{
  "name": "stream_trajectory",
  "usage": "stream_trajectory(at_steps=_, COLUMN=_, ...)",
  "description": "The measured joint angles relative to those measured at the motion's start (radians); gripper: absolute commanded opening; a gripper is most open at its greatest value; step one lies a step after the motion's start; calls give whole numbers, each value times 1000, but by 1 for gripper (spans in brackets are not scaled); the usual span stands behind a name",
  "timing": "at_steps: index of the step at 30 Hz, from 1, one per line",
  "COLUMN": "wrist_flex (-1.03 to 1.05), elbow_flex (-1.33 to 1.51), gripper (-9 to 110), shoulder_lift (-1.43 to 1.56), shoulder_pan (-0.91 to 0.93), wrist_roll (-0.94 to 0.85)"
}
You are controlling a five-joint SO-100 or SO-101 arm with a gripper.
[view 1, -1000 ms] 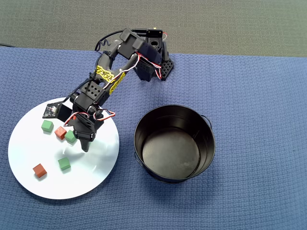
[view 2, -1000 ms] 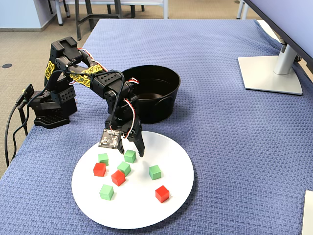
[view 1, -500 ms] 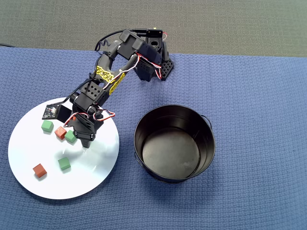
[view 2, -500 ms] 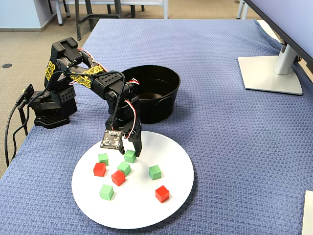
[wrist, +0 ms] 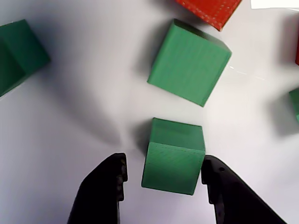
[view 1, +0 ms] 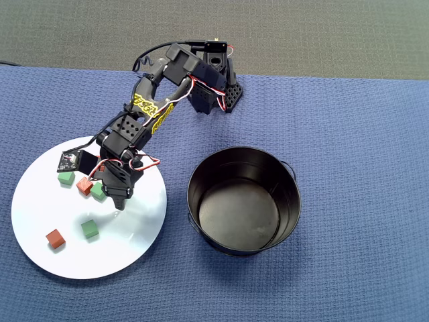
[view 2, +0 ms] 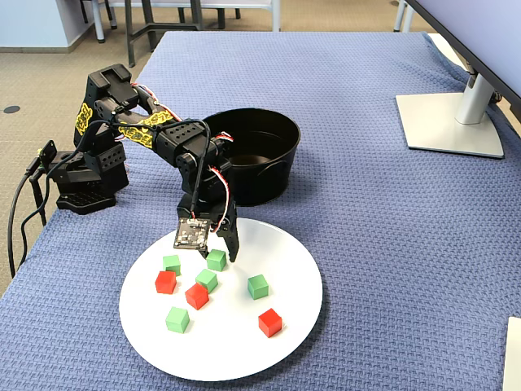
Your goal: Pick up the green cubes from the white plate and place them in the black recipient
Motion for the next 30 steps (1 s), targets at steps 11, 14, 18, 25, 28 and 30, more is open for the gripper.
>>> stream_trajectory(at_steps=11, wrist_flex=0, elbow_flex=0, gripper=1, shoulder_lift=0, shoulder_pan=0, wrist_roll=0)
stream_trajectory(at_steps=14, wrist_flex=0, elbow_flex=0, gripper=0, shoulder_lift=0, shoulder_pan=0, wrist_roll=0)
stream_trajectory(at_steps=18, wrist_flex=0, elbow_flex=0, gripper=0, shoulder_lift=0, shoulder_pan=0, wrist_roll=0)
stream_trajectory(at_steps=25, wrist_flex=51, elbow_flex=0, gripper=0, shoulder_lift=91, shoulder_pan=26, wrist_roll=20)
stream_trajectory(at_steps=28, wrist_flex=95, elbow_flex=5, gripper=0, shoulder_lift=190, shoulder_pan=43, wrist_roll=25)
stream_trajectory(at_steps=30, wrist_flex=109, elbow_flex=32, gripper=0, shoulder_lift=264, shoulder_pan=41, wrist_roll=28)
